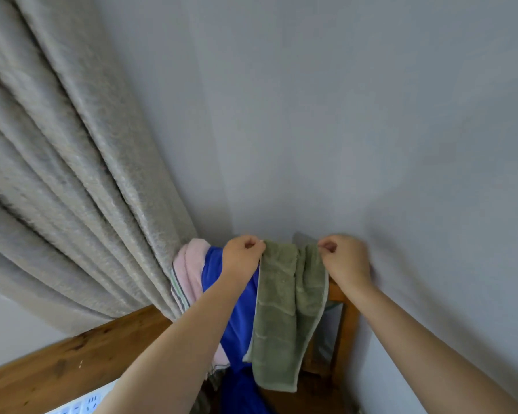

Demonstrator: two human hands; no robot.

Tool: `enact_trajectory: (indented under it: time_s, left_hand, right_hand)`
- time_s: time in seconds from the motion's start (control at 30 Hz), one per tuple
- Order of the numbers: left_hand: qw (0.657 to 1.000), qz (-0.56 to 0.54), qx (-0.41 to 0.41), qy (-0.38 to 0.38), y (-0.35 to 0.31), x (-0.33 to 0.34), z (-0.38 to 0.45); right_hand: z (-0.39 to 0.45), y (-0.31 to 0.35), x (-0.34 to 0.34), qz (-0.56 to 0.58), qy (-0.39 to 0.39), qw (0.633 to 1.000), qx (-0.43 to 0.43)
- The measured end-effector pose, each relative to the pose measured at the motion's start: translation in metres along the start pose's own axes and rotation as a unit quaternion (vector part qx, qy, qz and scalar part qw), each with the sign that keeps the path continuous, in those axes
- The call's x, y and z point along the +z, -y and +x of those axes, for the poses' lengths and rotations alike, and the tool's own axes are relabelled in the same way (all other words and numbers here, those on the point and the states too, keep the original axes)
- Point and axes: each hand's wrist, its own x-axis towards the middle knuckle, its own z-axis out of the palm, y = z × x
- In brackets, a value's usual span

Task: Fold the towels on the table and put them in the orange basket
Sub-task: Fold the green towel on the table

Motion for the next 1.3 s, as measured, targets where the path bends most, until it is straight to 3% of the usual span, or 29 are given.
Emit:
enact_trajectory:
  time_s: [0.13, 0.3, 0.57, 0.87, 1.13, 1.3]
  left_hand:
    - [0.993, -0.116, 0.012, -0.03, -0.029, -0.027, -0.014]
    - [0.986, -0.123, 0.059, -0.094, -0.043, -0.093, -0.048]
    - [0.964, -0.171, 0.097, -0.18, -0.035, -0.228, -0.171]
    - [0.952, -0.118, 0.022, -0.28, 0.046, -0.364, -0.324]
    - [0.891, -0.092, -0.099, -0.434, 0.153, -0.465, -0.41]
    - [0.872, -0.057, -0.145, -0.465, 0.204, -0.51, -0.418]
  right_hand:
    - [0.002, 0.039, -0.022, 0.034, -0.034, 0.997, -0.056]
    - [-0.023, 0.092, -0.042, 0.045, -0.063, 0.99, -0.12]
    - [-0.138, 0.181, -0.036, 0.099, -0.034, 0.975, -0.197]
    - [-0.266, 0.242, 0.033, 0.177, 0.116, 0.965, -0.153]
    - [-0.338, 0.268, 0.128, 0.1, 0.239, 0.953, -0.158]
    - [-0.349, 0.289, 0.187, 0.007, 0.279, 0.946, -0.165]
